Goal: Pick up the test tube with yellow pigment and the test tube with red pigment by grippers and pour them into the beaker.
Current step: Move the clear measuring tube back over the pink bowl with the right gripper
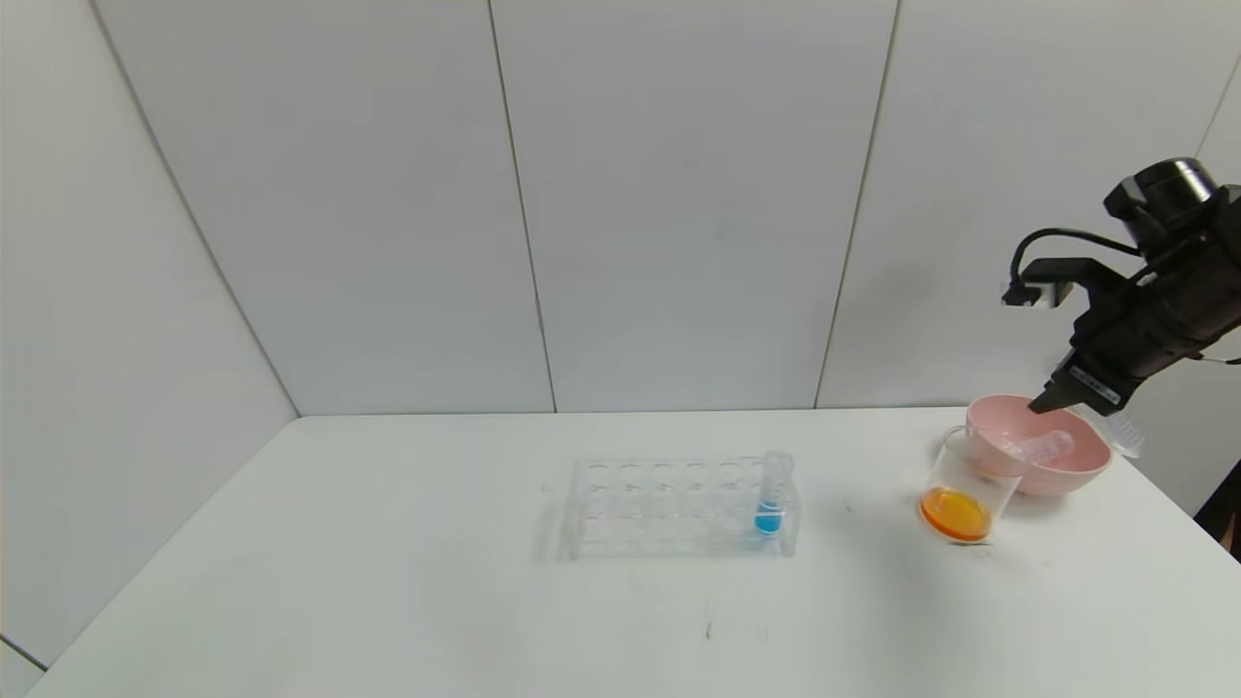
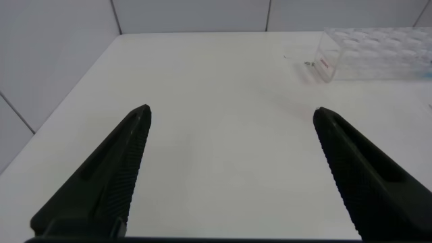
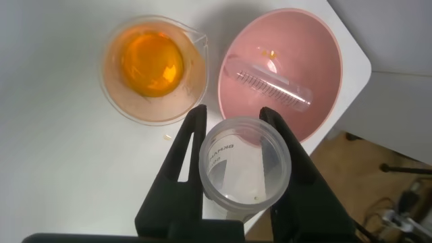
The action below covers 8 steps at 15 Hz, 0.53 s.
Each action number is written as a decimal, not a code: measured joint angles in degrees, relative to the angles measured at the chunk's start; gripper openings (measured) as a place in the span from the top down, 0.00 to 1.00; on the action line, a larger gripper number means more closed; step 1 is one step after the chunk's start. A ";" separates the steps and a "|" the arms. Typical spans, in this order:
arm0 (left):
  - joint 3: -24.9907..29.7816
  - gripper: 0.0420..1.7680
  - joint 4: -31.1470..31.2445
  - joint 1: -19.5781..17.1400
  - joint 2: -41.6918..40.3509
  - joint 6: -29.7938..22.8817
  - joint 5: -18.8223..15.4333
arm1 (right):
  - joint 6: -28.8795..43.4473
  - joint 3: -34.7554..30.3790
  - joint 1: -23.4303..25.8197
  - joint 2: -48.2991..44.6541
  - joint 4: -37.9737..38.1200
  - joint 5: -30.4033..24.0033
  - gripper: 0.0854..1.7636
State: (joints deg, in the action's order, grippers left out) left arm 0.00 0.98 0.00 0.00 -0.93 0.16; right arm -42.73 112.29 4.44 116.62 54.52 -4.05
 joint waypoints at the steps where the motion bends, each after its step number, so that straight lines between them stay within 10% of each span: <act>1: 0.00 0.03 0.00 0.00 0.00 -0.02 0.00 | 2.41 -0.44 1.29 -1.05 -0.57 -3.52 0.69; 5: 0.00 0.03 0.00 0.00 0.00 -0.02 0.00 | 9.12 -9.01 5.38 -5.42 -13.71 -7.78 0.69; 8: 0.00 0.03 0.00 0.00 0.00 -0.02 -0.02 | 13.82 -23.04 7.63 -8.96 -37.63 -8.27 0.69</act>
State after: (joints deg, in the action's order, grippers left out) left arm 0.00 0.98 0.00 0.00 -0.95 0.13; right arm -28.90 89.25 12.07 107.66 16.88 -12.31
